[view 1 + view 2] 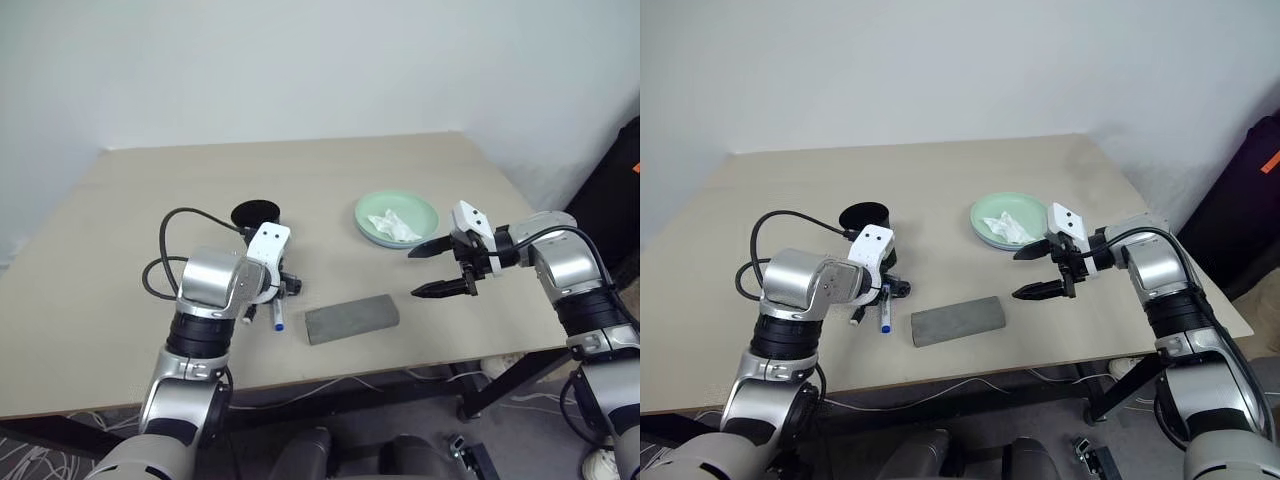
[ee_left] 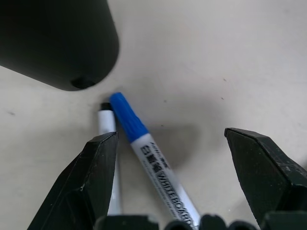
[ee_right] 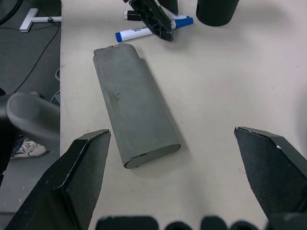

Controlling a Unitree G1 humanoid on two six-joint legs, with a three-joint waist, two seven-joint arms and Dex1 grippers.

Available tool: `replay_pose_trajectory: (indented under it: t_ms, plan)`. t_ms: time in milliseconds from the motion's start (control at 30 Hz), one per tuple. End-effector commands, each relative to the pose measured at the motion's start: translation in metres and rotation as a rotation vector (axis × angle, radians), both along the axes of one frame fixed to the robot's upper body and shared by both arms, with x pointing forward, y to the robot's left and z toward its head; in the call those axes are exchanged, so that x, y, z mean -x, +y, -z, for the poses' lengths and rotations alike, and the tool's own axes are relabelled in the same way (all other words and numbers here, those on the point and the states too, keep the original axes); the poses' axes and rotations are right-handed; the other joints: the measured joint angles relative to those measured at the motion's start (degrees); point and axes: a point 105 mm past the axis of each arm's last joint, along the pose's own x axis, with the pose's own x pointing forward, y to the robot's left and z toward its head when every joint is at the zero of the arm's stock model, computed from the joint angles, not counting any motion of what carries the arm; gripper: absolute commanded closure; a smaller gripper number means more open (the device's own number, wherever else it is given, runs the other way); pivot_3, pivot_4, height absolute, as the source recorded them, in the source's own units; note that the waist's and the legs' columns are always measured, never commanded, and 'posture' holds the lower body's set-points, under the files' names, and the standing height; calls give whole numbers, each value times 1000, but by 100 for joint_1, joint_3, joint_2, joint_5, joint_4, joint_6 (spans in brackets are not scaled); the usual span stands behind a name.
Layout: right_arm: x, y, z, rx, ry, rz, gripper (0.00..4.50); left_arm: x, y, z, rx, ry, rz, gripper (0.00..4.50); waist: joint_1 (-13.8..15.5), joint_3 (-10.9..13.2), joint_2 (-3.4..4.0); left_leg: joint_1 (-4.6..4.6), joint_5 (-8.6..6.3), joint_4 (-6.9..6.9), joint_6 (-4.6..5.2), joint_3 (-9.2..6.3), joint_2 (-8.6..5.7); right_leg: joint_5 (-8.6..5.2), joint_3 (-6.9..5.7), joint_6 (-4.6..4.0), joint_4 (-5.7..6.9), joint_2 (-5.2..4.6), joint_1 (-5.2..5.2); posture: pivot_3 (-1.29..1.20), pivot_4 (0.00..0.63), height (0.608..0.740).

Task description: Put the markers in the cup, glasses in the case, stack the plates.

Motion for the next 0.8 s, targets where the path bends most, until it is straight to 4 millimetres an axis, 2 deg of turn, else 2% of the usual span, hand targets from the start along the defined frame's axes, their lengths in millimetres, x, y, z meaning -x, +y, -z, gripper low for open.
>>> replay_pose_trajectory:
  t_ms: [33, 367, 567, 700, 800]
  plan:
    - [-2, 1, -9, -9, -39, -11, 0, 1, 0, -4, 8, -16, -1, 753, 0, 0, 0, 0, 0, 0, 0, 0, 0, 0, 0, 0, 0, 0, 0, 0, 0, 727]
    - [-3, 0, -9, -6, -41, -9, 0, 5, 4, 7, 4, 29, -15, 753, 0, 0, 0, 0, 0, 0, 0, 0, -1, 0, 0, 0, 0, 0, 0, 0, 0, 727]
    - [-3, 0, -9, -6, -42, -7, 0, 5, 4, 7, -2, 35, -11, 753, -1, 0, 0, 0, 0, -2, 0, 0, -1, 0, 1, 0, 0, 0, -1, 0, 0, 727]
    - [-3, -1, -9, -6, -43, -5, 0, 5, 4, 6, 0, 35, -11, 1652, 0, 0, 0, 1, 0, -1, 0, 0, -1, 0, 2, 0, 0, 0, -1, 0, 0, 727]
    - [-3, 0, -9, -7, -44, -5, 0, 6, 4, 6, -2, 36, -8, 2737, 1, 0, 0, 0, 0, 0, 0, 0, -2, 0, 1, 0, 0, 0, 0, 0, 0, 727]
